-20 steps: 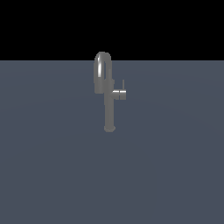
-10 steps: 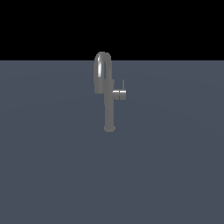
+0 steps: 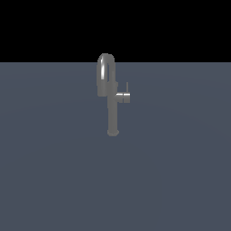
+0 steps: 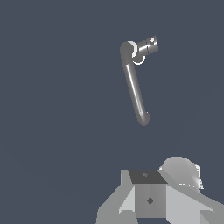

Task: Turn on the faucet by rotating a designated handle.

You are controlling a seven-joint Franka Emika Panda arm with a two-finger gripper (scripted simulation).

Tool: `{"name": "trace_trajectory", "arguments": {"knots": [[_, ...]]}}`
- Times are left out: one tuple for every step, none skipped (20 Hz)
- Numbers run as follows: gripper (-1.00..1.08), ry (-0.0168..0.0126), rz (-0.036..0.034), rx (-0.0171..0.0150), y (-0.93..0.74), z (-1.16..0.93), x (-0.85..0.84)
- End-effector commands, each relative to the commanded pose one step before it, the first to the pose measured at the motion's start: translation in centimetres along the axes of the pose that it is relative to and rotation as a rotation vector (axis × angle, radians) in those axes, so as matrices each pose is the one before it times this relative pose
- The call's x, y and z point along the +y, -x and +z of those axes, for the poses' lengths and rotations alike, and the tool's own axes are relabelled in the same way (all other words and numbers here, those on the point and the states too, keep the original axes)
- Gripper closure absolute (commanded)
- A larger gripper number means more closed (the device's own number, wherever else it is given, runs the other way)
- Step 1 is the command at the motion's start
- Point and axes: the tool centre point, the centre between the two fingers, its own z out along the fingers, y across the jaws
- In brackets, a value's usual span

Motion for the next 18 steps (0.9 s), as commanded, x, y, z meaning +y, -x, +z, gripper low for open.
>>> {"name": "trace_trajectory", "arguments": {"knots": [[1.08, -0.04282, 0.0469, -0.04017, -1.628, 0.207, -0.035], [1.08, -0.01727, 0.01875, -0.01623, -0.649, 0.081, -0.018], [1.08, -0.01744, 0.01889, -0.01638, -0.655, 0.081, -0.018], [1.08, -0.01762, 0.01904, -0.01653, -0.66, 0.082, -0.018], [1.08, -0.0178, 0.0192, -0.01669, -0.666, 0.082, -0.018], [1.08, -0.01799, 0.01937, -0.01686, -0.672, 0.082, -0.018], [1.08, -0.01819, 0.01955, -0.01704, -0.678, 0.082, -0.018], [1.08, -0.01842, 0.01976, -0.01725, -0.686, 0.083, -0.017], [1.08, -0.01864, 0.01997, -0.01745, -0.693, 0.083, -0.017], [1.08, -0.0189, 0.02022, -0.01769, -0.702, 0.084, -0.017], [1.08, -0.01916, 0.02048, -0.01794, -0.71, 0.084, -0.017], [1.08, -0.01946, 0.02077, -0.01821, -0.72, 0.085, -0.016], [1.08, -0.01978, 0.02109, -0.01851, -0.73, 0.086, -0.016], [1.08, -0.02012, 0.02144, -0.01883, -0.742, 0.087, -0.016], [1.08, -0.0205, 0.02183, -0.01918, -0.755, 0.088, -0.016], [1.08, -0.02087, 0.02221, -0.01952, -0.767, 0.089, -0.016], [1.08, -0.021, 0.02235, -0.01965, -0.771, 0.09, -0.016], [1.08, -0.02108, 0.02244, -0.01972, -0.773, 0.09, -0.016]]}}
